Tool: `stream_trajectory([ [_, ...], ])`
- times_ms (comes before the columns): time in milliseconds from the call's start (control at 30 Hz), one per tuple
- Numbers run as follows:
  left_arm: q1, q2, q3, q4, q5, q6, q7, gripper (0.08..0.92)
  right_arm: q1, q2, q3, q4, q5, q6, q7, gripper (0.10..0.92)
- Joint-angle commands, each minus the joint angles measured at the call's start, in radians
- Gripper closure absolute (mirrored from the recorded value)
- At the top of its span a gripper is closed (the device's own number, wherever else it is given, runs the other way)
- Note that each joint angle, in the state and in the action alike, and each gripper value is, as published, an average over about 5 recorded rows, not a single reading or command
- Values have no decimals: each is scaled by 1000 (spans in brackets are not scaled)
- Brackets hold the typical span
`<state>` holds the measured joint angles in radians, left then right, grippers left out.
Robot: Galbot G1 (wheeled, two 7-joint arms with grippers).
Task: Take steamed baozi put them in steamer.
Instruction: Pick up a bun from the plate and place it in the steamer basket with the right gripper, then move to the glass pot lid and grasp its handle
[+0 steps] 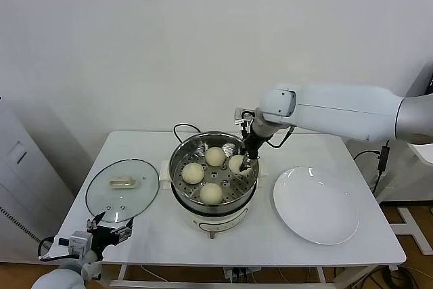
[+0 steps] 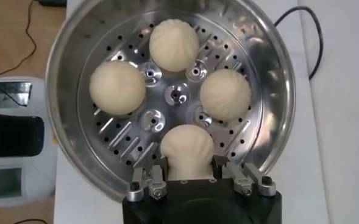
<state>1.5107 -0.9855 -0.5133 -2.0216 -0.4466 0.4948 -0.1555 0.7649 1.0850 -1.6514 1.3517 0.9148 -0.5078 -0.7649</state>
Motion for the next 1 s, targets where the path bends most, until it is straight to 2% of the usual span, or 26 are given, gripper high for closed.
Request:
stream_trajectory([
  [33,0,0,0,0,-1,0,0,177,-64,8,14,9,-13,-19,54,567],
  [133,1,1,-2,1,-2,-2,0,177,-75,9,19,6,-16,-19,61,562],
  [267,3,1,-3,2,-2,-3,1,177,-85,9,25,4,-17,-19,64,501],
  [633,6,1,-5,2,-3,-4,1,177,-50,-53,124,-9,12,-14,23,228],
  [833,-4,1,-14,2,-18,-2,0,177,-65,-207,275,-8,107,29,39,203],
  [1000,-15,2,-20,9,-26,-3,-1,177,-232,-358,514,12,183,118,209,203],
])
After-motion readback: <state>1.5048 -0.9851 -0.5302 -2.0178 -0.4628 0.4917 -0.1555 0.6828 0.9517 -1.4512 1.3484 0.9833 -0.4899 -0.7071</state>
